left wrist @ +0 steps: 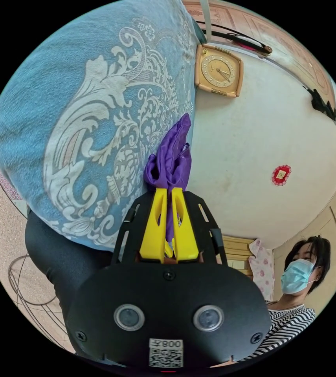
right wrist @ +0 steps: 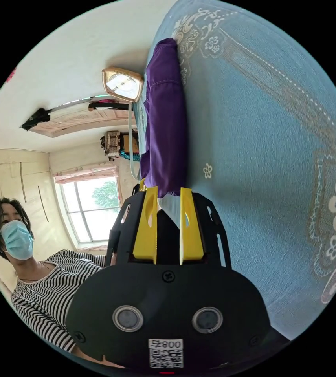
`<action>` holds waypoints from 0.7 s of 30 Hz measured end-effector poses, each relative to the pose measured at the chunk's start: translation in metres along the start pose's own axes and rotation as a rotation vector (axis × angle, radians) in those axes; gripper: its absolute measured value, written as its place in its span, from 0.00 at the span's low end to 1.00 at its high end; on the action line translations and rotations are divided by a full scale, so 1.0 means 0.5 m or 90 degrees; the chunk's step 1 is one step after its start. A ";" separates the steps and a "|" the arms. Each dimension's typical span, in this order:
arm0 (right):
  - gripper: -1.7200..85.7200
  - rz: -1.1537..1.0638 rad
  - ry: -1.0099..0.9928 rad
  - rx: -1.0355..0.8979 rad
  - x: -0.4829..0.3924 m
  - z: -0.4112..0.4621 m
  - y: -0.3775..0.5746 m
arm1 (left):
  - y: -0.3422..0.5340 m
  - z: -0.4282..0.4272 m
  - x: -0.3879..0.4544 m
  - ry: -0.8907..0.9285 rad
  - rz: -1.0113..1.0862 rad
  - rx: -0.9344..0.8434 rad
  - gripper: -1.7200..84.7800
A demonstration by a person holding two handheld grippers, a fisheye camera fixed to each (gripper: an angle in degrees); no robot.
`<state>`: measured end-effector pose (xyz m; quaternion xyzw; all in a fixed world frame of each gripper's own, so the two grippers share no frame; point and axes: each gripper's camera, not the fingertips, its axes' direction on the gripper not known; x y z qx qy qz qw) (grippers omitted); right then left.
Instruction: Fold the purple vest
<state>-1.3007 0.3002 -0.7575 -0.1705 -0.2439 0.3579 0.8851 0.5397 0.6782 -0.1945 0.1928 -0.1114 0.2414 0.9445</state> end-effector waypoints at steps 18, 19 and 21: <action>0.07 -0.017 -0.121 0.025 -0.005 -0.091 0.043 | -0.048 0.042 0.176 0.036 0.023 -0.014 0.05; 0.06 -0.028 -0.134 0.031 -0.018 -0.117 0.057 | -0.046 0.044 0.205 0.046 0.034 -0.020 0.05; 0.06 -0.048 -0.148 0.041 -0.044 -0.160 0.083 | -0.039 0.049 0.252 0.064 0.052 -0.034 0.05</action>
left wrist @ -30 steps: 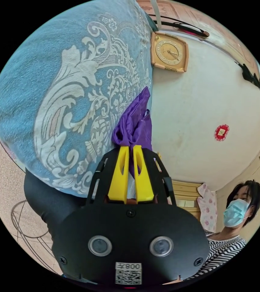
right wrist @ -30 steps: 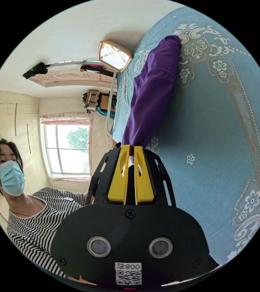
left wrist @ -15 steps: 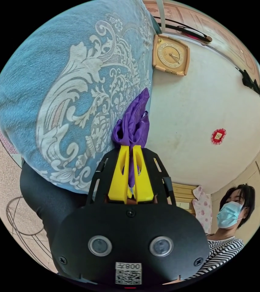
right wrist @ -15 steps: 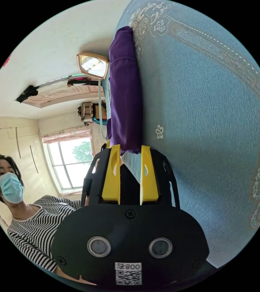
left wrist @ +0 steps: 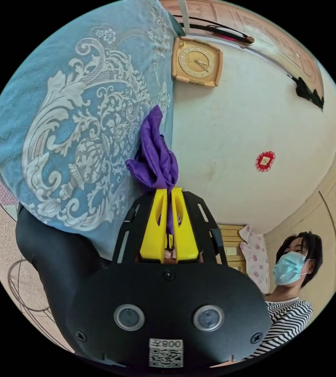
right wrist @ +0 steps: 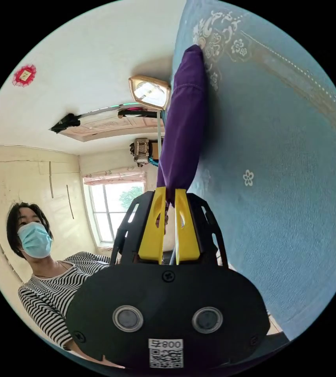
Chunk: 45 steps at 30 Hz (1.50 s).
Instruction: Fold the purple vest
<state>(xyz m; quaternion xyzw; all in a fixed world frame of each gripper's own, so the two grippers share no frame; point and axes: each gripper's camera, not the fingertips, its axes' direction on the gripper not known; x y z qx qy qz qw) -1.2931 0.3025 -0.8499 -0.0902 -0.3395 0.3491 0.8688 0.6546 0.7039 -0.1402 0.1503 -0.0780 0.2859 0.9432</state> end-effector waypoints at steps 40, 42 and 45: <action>0.04 -0.415 0.077 0.285 -0.699 -1.094 -0.061 | -0.286 1.333 1.295 0.229 0.442 -0.307 0.04; 0.03 -0.434 0.096 0.313 -0.763 -1.171 -0.118 | -0.311 1.437 1.377 0.245 0.468 -0.312 0.04; 0.03 -0.457 0.138 0.348 -0.858 -1.288 -0.172 | -0.318 1.592 1.503 0.268 0.515 -0.321 0.04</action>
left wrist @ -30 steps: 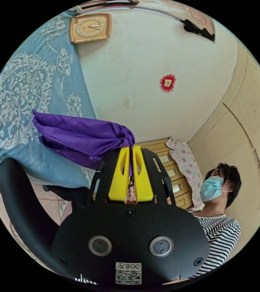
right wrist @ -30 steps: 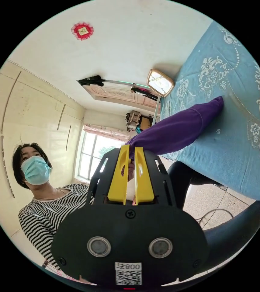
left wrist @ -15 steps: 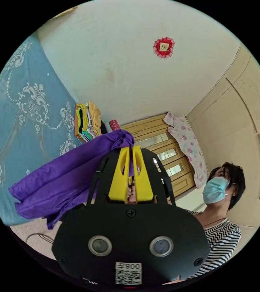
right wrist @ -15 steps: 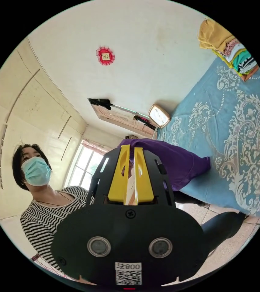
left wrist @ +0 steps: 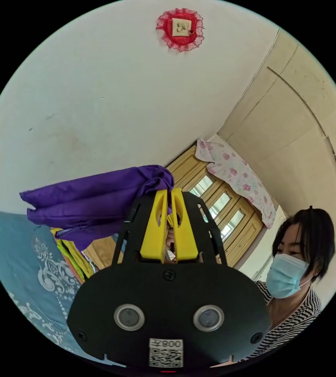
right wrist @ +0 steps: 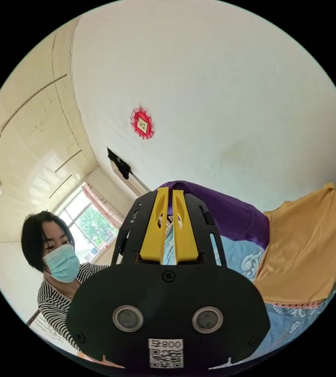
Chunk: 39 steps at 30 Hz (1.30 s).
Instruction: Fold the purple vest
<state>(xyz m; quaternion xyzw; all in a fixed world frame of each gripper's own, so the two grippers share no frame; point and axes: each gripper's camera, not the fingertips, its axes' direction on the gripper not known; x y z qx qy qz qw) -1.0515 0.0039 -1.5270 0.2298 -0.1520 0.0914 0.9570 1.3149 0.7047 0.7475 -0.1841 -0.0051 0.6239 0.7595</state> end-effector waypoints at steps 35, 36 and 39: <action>0.03 0.151 0.269 -0.108 0.296 -0.329 -0.360 | -0.412 0.919 -0.259 -0.102 -0.059 -0.289 0.04; 0.03 0.208 0.299 -0.156 0.336 -0.323 -0.303 | -0.382 0.923 -0.279 -0.109 -0.090 -0.304 0.04; 0.03 0.307 0.342 -0.222 0.394 -0.310 -0.198 | -0.255 0.937 -0.352 -0.117 -0.218 -0.342 0.04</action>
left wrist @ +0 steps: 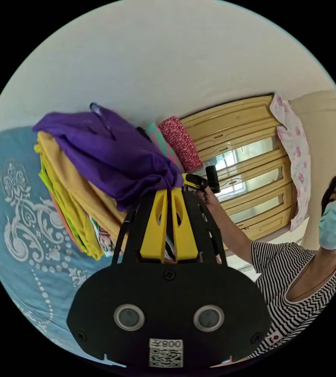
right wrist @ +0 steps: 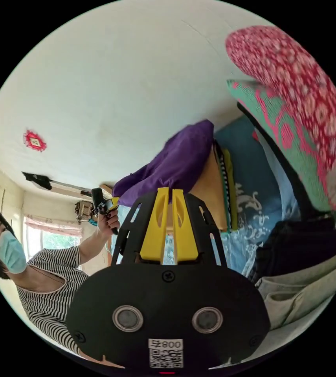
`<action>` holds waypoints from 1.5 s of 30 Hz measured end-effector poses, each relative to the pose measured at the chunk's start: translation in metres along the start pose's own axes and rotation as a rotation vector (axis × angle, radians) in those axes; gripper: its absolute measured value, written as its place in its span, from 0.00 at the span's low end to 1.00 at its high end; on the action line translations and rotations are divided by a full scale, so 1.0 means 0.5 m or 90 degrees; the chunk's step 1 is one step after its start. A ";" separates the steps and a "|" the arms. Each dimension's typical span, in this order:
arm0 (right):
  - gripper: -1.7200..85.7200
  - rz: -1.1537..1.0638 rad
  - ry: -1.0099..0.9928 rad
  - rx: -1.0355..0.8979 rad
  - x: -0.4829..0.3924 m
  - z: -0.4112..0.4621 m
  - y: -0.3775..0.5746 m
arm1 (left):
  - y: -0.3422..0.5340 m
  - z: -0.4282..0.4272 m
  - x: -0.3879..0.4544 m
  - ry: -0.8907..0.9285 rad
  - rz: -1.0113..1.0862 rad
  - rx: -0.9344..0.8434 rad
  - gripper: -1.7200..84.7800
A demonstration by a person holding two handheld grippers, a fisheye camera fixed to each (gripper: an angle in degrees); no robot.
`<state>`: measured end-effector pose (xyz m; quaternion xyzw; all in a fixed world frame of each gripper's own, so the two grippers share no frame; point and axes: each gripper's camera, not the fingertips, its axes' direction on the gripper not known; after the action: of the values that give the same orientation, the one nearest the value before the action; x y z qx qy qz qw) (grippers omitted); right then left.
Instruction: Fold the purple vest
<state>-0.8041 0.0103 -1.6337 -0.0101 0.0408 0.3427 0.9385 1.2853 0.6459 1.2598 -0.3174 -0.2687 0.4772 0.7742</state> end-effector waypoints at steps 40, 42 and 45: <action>0.02 -0.215 0.448 -0.110 -0.269 0.409 0.074 | 0.100 0.268 0.134 -0.254 0.005 -0.106 0.02; 0.02 -0.214 0.458 -0.105 -0.274 0.414 0.082 | 0.112 0.267 0.150 -0.244 0.003 -0.100 0.02; 0.02 -0.187 0.471 -0.073 -0.296 0.387 0.096 | 0.134 0.245 0.204 -0.244 0.042 -0.050 0.02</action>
<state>-0.9344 -0.0389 -1.4283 -0.1905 0.3547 0.1800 0.8975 1.1997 0.7903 1.3013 -0.2590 -0.4189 0.5430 0.6801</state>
